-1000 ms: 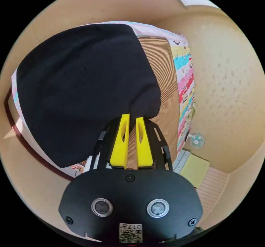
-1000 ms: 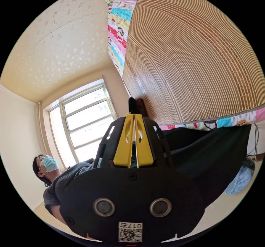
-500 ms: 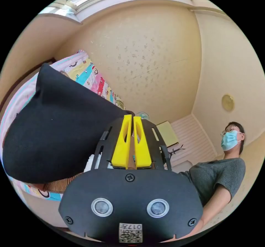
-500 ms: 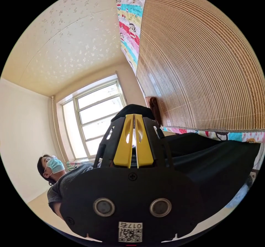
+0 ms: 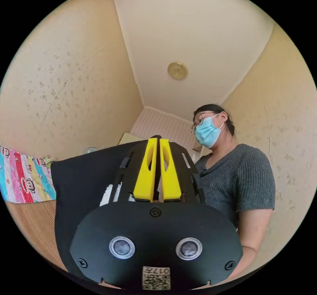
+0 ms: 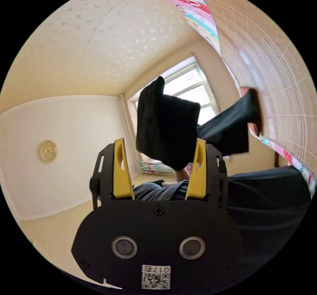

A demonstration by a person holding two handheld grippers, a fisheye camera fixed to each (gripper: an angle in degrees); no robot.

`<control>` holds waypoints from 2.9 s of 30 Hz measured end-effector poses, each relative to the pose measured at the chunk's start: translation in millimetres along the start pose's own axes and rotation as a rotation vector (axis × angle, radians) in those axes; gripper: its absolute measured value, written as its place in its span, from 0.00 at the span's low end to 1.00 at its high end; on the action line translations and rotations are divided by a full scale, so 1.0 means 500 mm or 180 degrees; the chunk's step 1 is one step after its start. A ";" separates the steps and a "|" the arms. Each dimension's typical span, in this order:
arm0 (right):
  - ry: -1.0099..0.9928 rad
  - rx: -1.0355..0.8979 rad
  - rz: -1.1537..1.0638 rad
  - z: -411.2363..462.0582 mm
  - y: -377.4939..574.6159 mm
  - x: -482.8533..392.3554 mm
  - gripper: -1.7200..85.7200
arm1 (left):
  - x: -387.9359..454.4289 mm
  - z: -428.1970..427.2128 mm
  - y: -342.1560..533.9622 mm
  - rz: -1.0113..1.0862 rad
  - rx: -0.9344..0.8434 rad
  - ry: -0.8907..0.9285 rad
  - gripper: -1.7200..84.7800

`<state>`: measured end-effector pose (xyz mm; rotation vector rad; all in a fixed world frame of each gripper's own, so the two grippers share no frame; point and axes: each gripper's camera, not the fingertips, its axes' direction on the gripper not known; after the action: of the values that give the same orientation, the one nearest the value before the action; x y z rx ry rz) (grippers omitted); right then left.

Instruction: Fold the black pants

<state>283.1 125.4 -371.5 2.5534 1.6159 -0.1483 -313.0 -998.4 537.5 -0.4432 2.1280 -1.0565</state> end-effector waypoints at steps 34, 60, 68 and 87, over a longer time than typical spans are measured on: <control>0.2202 -0.5278 -0.4412 0.467 0.667 -0.274 0.08 | -0.306 0.717 0.559 -0.0862 -0.2234 -0.0170 0.13; 0.4288 -0.0556 -0.1410 0.196 0.577 -0.070 0.13 | -0.610 0.731 0.899 -0.0773 -0.2886 -0.1255 0.04; 0.2562 0.0294 -0.0398 -0.030 0.600 0.113 0.36 | -0.738 0.770 0.941 -0.1050 -0.3015 -0.1232 0.04; 0.2214 -0.0452 -0.1846 0.021 0.510 0.025 0.12 | -0.846 0.634 0.782 -0.0864 -0.2244 -0.0329 0.03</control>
<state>518.6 26.6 -372.3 2.0538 2.4455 0.8605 211.0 -694.0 283.1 -1.1141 2.3441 -0.3647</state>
